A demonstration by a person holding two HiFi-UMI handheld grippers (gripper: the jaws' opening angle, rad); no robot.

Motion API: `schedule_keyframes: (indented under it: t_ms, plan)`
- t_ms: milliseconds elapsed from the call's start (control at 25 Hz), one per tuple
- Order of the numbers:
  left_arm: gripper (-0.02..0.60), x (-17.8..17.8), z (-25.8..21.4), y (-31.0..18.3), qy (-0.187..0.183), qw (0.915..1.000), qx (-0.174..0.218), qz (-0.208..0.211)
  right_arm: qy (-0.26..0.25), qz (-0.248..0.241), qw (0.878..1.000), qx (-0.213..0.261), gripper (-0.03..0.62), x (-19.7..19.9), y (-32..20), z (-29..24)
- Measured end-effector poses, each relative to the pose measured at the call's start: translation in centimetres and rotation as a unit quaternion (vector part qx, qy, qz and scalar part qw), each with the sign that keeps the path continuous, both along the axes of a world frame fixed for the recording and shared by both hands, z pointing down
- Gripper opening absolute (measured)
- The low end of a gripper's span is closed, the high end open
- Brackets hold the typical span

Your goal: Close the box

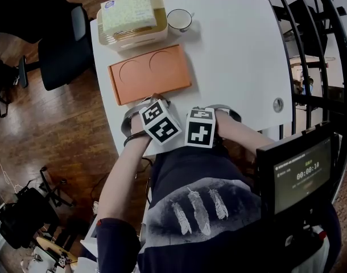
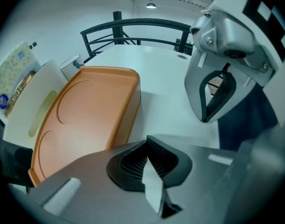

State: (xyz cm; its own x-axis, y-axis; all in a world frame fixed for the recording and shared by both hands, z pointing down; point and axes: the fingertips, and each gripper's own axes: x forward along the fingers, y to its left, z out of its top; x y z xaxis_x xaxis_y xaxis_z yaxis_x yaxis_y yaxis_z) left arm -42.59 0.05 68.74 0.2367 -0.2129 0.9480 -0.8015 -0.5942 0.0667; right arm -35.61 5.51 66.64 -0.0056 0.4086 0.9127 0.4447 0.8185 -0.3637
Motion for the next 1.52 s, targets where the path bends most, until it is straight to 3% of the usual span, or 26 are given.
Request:
schedule_keyframes:
  t_ms: [120,320,520,800,1520]
  plan:
    - [0.014,0.2,-0.4,0.2,0.006,1.0000,-0.007,0.003,0.003,-0.004,1.000,0.000,0.004,0.1,-0.1,-0.3]
    - [0.014,0.7,-2.8,2.1,0.060,0.9971,-0.046,0.004,0.006,-0.026,0.999,-0.036,0.004,-0.4,0.2,-3.1]
    - [0.014,-0.7,-7.9,4.5,0.101,0.9904,-0.091,0.027,-0.049,-0.053,0.997,-0.005,0.003,-3.8,-2.9,-7.0]
    - [0.014,-4.0,-14.6,7.7,0.025,0.9917,-0.110,0.061,-0.113,-0.063,0.991,0.030,0.003,-5.5,-5.4,-14.4]
    - [0.014,-3.6,-15.5,7.6,0.024,0.9942,-0.087,0.058,-0.144,-0.096,0.985,0.025,0.005,-5.9,-4.6,-16.8]
